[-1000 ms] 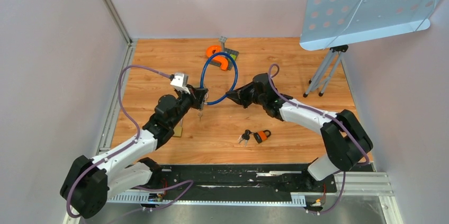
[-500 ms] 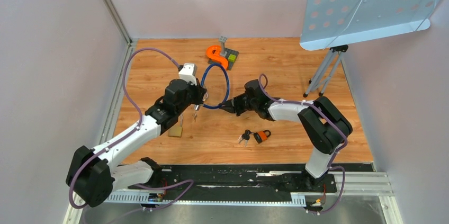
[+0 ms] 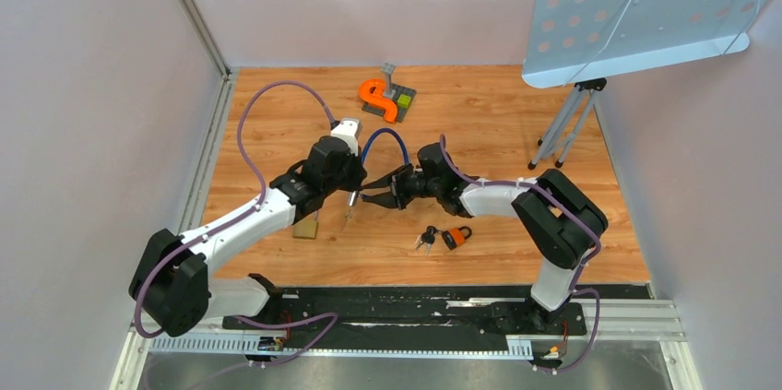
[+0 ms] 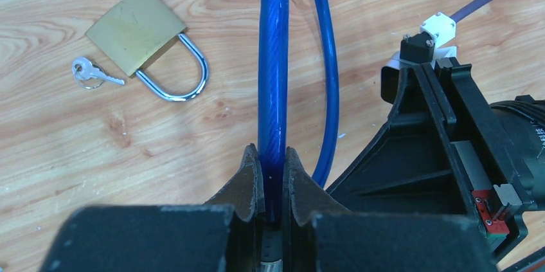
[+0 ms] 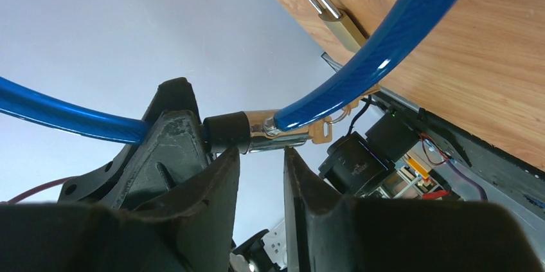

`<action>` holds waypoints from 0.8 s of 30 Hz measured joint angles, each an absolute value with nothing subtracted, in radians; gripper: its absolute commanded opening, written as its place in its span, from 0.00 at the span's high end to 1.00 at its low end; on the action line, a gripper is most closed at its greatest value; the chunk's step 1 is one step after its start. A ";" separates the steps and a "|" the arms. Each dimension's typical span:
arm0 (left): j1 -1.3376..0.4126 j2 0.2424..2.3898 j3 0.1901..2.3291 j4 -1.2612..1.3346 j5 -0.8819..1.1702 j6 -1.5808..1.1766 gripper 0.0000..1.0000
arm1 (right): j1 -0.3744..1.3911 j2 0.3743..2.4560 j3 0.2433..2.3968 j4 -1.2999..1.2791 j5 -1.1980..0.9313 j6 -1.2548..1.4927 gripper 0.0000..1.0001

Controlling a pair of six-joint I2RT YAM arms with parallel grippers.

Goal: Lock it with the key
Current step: Lock the lock.

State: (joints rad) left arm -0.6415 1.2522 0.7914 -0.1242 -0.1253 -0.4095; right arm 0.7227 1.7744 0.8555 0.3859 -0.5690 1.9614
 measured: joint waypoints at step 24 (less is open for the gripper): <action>-0.646 1.267 0.834 -0.169 -0.245 -0.558 1.00 | 0.759 1.463 0.811 0.084 -0.279 1.334 0.49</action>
